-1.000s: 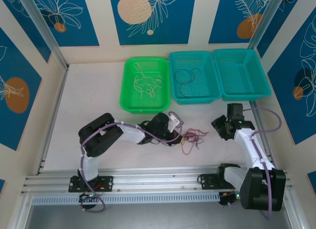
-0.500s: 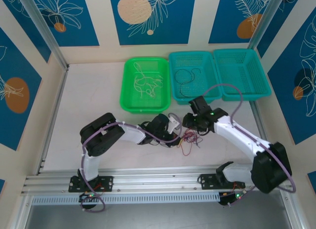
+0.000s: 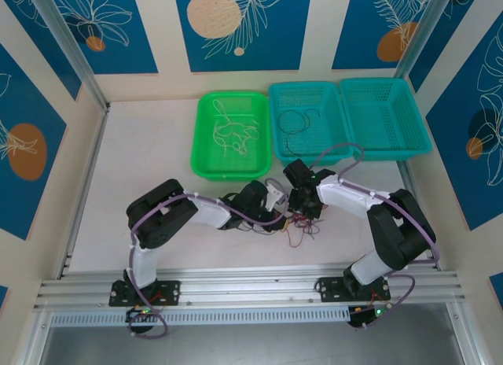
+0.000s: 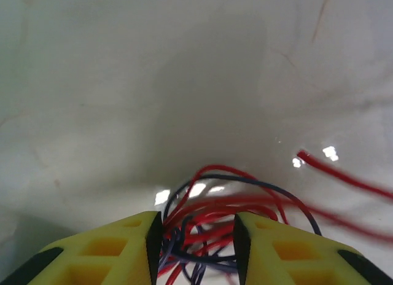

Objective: Untangle the cables

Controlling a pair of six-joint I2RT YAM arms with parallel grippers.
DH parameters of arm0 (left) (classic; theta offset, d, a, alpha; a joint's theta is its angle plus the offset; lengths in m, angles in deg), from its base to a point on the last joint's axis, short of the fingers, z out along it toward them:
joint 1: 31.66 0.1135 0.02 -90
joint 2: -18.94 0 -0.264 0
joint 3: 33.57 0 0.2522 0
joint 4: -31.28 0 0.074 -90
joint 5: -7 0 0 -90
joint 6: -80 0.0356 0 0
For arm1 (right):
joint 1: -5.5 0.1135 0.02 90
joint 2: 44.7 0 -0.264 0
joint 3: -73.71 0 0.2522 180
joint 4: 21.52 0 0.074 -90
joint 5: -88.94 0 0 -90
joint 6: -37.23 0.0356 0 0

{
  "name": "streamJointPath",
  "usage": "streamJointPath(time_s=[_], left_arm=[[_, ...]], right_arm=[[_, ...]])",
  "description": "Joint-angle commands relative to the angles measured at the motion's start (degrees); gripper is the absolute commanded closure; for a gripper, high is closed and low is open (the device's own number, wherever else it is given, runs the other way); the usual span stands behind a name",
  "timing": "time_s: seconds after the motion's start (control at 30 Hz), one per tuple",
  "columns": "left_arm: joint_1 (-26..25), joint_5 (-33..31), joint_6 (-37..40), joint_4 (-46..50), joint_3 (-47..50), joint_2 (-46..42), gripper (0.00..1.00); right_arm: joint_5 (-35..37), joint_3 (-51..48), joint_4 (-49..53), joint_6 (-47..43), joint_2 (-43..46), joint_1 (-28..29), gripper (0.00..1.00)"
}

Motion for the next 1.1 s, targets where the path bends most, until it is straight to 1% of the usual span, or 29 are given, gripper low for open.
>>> streamJointPath(time_s=[0.0, 0.1, 0.13, 0.17, 0.23, 0.27, 0.33, 0.43, 0.53, 0.67, 0.83, 0.9, 0.93, 0.97, 1.03, 1.07], left_arm=[[-0.09, -1.09, 1.71, -2.20, 1.08, -1.68, 1.00], [-0.10, -1.05, 1.46, -2.62, 1.42, -1.72, 1.00], [-0.11, -1.24, 1.47, -2.55, 1.48, -1.81, 1.00], [-0.10, -1.49, 1.47, -2.37, 1.49, -1.96, 1.00], [0.00, -2.58, 1.55, -1.85, 1.79, -2.61, 1.00], [-0.01, -3.32, 1.72, -1.47, 2.13, -3.17, 1.00], [0.12, -5.06, 1.92, -1.05, 3.33, -4.67, 1.00], [0.84, -6.92, 1.65, -0.78, 6.50, -8.44, 1.00], [1.86, -9.50, 0.84, -0.36, 10.95, -13.47, 1.00], [3.87, -11.42, -0.17, 0.30, 17.20, -20.51, 1.00], [6.24, -13.41, 0.06, 2.78, 21.61, -27.46, 1.00], [7.13, -13.68, 0.10, 3.19, 22.60, -29.20, 1.00], [7.43, -13.47, 0.35, 3.23, 22.84, -29.78, 1.00], [7.53, -12.93, 0.88, 3.13, 22.87, -30.01, 1.00], [7.57, -10.41, 2.61, 2.59, 22.31, -29.32, 1.00], [7.57, -8.71, 3.59, 2.33, 21.83, -28.57, 1.00]], right_arm=[[-3.62, -3.08, -2.32, 4.70, -0.23, -0.84, 0.63], [-6.04, -5.15, -5.74, 4.69, -1.23, -2.25, 0.62], [-5.77, -5.46, -6.14, 4.71, -1.75, -2.43, 0.65], [-5.12, -5.55, -6.17, 4.58, -2.25, -2.61, 0.71], [-3.62, -5.99, -6.10, 4.78, -2.42, -3.25, 0.88], [-3.45, -6.69, -6.99, 4.56, -1.73, -3.89, 0.95], [-3.74, -8.24, -9.05, 5.02, 0.32, -5.19, 1.00], [-3.47, -9.17, -9.95, 6.88, 4.05, -7.96, 1.00], [0.14, -9.34, -7.26, 8.69, 8.23, -11.83, 1.00], [1.60, -11.71, -7.27, 7.81, 16.63, -19.63, 1.00], [0.27, -12.50, -7.44, 3.95, 21.07, -29.31, 1.00], [-2.02, -12.20, -7.83, 2.23, 21.83, -32.07, 1.00], [-4.25, -11.94, -9.16, -0.13, 22.34, -32.42, 1.00], [-8.26, -11.50, -11.54, -4.72, 22.74, -31.82, 1.00], [-20.35, -10.34, -16.55, -14.21, 22.64, -28.48, 1.00], [-27.87, -9.63, -18.88, -19.29, 22.18, -25.63, 0.95]])
